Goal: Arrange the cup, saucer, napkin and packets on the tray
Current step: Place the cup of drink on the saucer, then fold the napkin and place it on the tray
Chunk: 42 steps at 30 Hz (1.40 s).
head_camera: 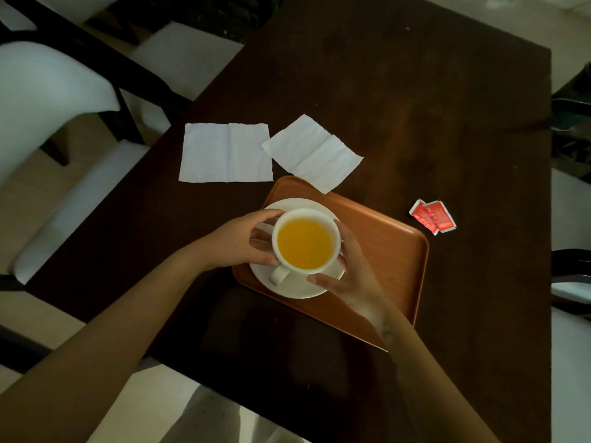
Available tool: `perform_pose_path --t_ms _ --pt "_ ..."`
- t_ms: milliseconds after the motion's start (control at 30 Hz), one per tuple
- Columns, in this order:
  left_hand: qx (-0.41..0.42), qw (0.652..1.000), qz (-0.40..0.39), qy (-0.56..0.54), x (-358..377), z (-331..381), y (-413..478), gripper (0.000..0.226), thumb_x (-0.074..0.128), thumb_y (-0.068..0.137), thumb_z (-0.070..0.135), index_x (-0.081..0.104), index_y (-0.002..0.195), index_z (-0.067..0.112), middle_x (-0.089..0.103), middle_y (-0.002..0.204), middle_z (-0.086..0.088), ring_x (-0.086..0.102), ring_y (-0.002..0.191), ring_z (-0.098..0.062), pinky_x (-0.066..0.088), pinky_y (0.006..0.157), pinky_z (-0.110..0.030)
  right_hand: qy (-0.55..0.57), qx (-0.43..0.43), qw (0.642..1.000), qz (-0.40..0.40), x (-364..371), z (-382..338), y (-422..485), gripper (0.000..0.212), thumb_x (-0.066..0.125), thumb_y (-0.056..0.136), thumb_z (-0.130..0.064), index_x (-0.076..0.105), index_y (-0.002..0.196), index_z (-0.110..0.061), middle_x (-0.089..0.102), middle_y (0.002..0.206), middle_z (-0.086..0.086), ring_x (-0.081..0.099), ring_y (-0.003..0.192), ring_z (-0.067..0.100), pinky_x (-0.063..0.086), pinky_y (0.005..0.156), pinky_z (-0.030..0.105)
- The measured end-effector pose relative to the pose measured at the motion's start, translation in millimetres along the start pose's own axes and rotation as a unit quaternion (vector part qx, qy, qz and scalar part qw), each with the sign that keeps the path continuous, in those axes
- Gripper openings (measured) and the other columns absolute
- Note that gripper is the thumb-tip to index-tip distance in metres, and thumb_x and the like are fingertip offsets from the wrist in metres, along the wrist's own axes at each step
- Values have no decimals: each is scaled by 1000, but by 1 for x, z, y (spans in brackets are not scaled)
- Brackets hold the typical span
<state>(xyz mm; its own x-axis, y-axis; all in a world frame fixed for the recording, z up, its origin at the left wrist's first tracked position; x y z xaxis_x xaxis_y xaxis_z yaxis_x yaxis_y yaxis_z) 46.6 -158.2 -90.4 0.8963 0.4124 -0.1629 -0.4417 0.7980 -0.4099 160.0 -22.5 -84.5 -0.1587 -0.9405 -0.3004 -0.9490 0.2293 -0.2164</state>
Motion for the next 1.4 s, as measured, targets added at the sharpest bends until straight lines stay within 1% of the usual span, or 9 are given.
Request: perform_pose_path --t_ms 133,333,433,667,733,833,1067,1233,1400 --pt "-17 1000 -12 -7 0 -2 -1 79 80 65 23 37 128 42 49 127 14 55 111 -5 51 82 -19 -8 9 1000 1 1 2 -2 90 81 67 -20 26 138 -33 38 140 -9 38 129 7 42 105 34" --pt "-12 999 38 3 -25 6 -4 63 67 78 6 42 130 31 54 119 11 59 102 -1 52 80 -17 -24 35 999 -19 -1 6 -5 100 80 68 -18 12 136 -47 25 135 -34 31 125 -12 32 97 8" --pt "-16 992 122 41 -56 12 -4 48 61 83 7 49 127 23 59 112 8 59 100 -3 48 83 -20 -16 53 998 -30 -17 5 -4 100 75 72 -6 10 134 -50 25 143 -18 30 129 -1 32 104 21" --pt "6 952 287 102 -112 32 26 28 55 87 14 59 113 24 62 103 8 56 94 -5 44 75 -18 -97 26 986 136 -79 -27 48 38 53 90 -7 48 127 -16 52 126 -2 50 113 9 39 81 7" --pt "12 950 282 132 -117 40 48 25 54 88 17 59 112 23 62 105 5 53 92 -5 39 69 -13 -134 23 975 174 -89 -33 72 29 50 92 -10 54 121 -11 59 124 4 53 108 10 41 81 15" --pt "6 955 240 174 -111 48 86 28 53 88 18 59 115 15 62 116 -4 56 103 -15 40 82 -21 -184 25 964 189 -96 -38 110 26 50 93 -13 59 117 -9 62 122 9 55 101 10 41 82 19" --pt "9 926 201 319 -78 57 153 32 55 86 26 58 113 9 63 113 -10 57 102 -24 46 85 -32 -350 79 920 157 -105 -32 184 35 55 91 -20 54 124 -9 59 127 12 51 118 30 45 98 42" --pt "88 868 236 429 -71 70 171 26 51 88 19 57 111 9 57 113 -12 47 108 -27 43 87 -35 -440 213 853 181 -120 -7 194 48 60 87 -28 45 128 -6 48 132 17 41 123 34 42 96 44" --pt "116 850 215 467 -83 63 179 27 46 90 10 56 114 10 55 119 -10 44 110 -28 39 90 -38 -384 230 871 202 -121 14 193 32 62 86 -28 59 110 -7 50 125 15 43 117 32 41 94 41"
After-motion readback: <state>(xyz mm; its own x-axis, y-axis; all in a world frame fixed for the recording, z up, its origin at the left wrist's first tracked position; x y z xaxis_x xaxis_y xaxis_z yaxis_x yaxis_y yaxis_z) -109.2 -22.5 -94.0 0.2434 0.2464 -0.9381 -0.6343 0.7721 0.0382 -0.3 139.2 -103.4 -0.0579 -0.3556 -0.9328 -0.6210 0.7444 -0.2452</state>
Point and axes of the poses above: each hand's wrist, its own y-axis towards the middle knuckle, its own x-axis out of the palm, z = x × y, the point moved 8 cm from there along y, towards the middle knuckle
